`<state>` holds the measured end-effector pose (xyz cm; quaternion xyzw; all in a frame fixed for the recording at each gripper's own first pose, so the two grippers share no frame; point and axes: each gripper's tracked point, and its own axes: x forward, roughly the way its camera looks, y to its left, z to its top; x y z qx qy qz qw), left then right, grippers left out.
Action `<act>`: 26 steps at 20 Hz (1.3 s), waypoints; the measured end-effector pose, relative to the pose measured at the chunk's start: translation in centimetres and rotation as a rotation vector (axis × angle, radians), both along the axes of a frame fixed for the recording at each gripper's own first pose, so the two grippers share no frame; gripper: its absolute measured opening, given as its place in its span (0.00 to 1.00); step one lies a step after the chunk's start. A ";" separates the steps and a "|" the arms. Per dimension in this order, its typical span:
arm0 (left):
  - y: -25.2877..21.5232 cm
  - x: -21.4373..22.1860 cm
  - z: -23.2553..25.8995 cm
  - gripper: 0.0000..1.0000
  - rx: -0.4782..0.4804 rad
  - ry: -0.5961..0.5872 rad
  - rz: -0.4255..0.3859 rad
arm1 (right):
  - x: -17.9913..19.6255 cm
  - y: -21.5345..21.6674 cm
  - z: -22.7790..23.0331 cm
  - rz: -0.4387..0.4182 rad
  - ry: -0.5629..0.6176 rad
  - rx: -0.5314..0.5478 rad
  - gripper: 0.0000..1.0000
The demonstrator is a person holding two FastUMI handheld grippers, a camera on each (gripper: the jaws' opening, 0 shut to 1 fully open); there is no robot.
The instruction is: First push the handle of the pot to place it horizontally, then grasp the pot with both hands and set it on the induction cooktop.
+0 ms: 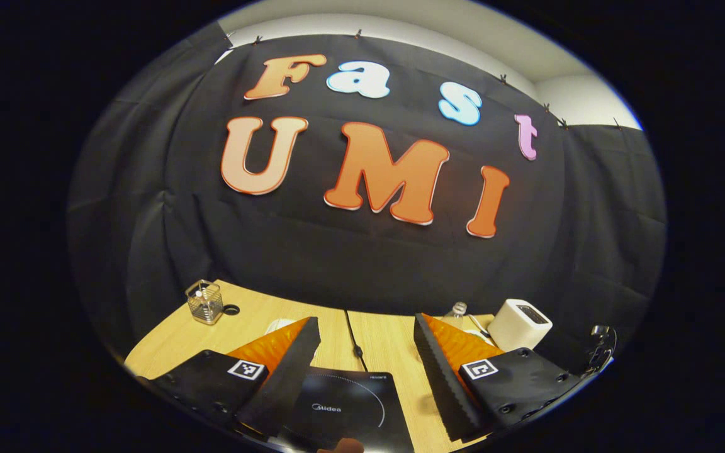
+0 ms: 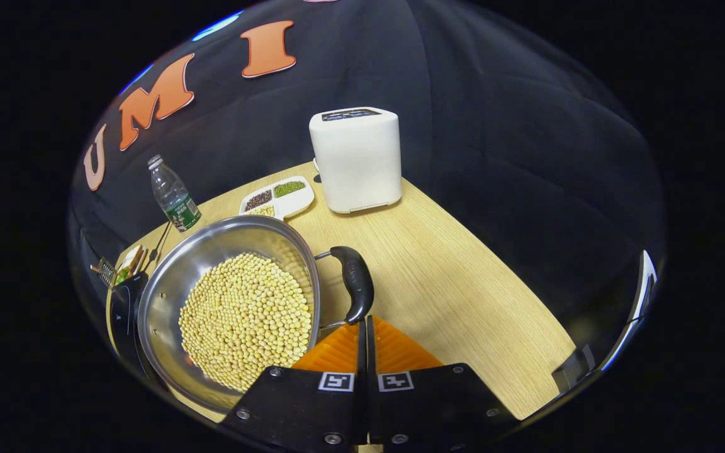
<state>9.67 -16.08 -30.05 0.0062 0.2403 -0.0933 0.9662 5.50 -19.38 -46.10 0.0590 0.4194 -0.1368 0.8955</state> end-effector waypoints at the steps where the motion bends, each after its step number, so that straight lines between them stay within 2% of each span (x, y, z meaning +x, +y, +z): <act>1: -0.5 -0.4 -1.5 0.98 -0.002 0.031 -0.006 | 0.0 -0.1 0.0 0.000 0.001 0.004 0.00; 6: -2.6 -3.1 -9.0 0.99 -0.021 0.181 -0.032 | -0.3 -0.1 0.4 0.005 -0.006 -0.010 0.00; 11: -5.7 -5.8 -14.6 0.99 -0.040 0.282 -0.064 | -0.8 -0.8 3.2 -0.017 -0.098 -0.004 0.02; 13: -6.9 -6.4 -16.5 0.98 -0.024 0.292 -0.079 | -1.0 -1.1 4.1 -0.026 -0.136 -0.006 0.16; 14: -7.5 -6.6 -17.3 0.99 -0.011 0.296 -0.087 | -0.8 -1.1 4.5 -0.020 -0.152 -0.010 0.29; 16: -9.4 -7.4 -19.2 0.99 -0.004 0.318 -0.111 | -0.4 -0.9 4.7 0.001 -0.170 -0.020 0.41; 18: -11.1 -7.7 -20.5 0.99 0.000 0.331 -0.137 | 0.5 -0.2 4.6 0.026 -0.186 -0.019 0.63; 22: -12.7 -6.8 -22.5 0.99 0.043 0.317 -0.151 | 3.0 1.0 3.6 0.073 -0.206 -0.007 0.80; 26: -14.1 -6.2 -24.9 0.99 0.068 0.343 -0.162 | 4.7 0.6 1.6 0.077 -0.162 0.003 0.85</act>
